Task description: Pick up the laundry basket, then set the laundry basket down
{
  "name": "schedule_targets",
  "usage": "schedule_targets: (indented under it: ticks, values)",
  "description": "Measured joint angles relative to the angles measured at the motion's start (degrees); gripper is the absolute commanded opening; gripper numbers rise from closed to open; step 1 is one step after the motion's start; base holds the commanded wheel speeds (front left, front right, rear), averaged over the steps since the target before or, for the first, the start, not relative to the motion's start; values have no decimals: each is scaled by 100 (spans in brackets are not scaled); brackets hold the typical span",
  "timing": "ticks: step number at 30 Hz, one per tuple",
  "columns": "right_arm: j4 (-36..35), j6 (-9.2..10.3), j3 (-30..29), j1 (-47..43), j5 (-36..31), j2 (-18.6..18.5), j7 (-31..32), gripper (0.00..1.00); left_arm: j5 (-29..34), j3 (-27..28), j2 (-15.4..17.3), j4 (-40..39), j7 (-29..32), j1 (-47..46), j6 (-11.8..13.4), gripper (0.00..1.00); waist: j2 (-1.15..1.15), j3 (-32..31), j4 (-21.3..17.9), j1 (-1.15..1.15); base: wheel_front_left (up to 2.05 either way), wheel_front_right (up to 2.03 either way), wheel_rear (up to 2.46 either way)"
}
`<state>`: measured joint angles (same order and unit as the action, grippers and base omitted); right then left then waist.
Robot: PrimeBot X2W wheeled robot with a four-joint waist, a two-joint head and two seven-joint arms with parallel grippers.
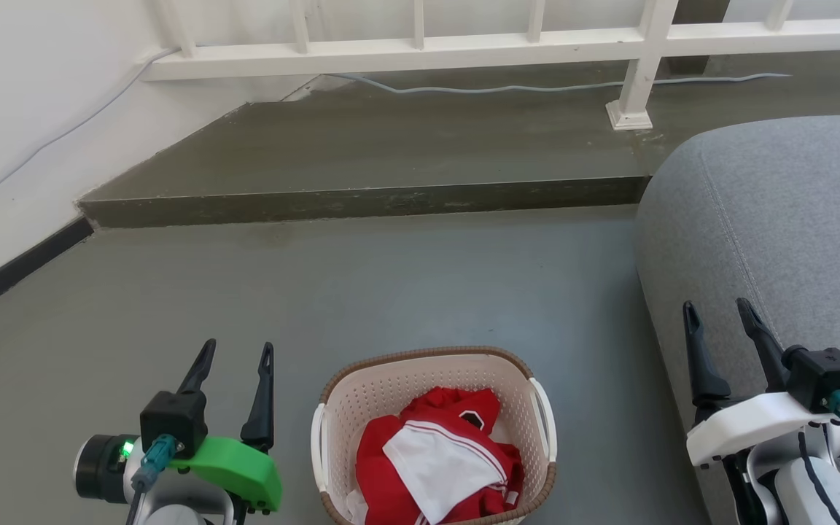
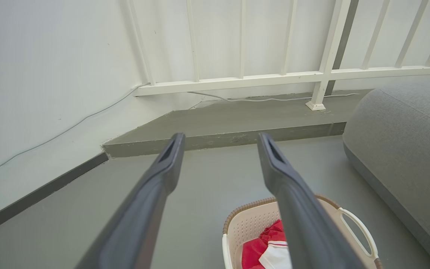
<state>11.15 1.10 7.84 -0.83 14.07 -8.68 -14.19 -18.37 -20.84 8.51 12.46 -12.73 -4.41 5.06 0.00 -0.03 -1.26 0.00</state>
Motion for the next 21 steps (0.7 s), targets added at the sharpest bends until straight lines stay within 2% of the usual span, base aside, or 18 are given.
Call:
schedule_targets:
  ticks: [21]
  values:
    - [92, -129, -62, -64, -3, 137, -24, 100, 10, -43, -11, -3, 19, -4, 2, 100, 0, 148, -7, 0, 0, 0, 0]
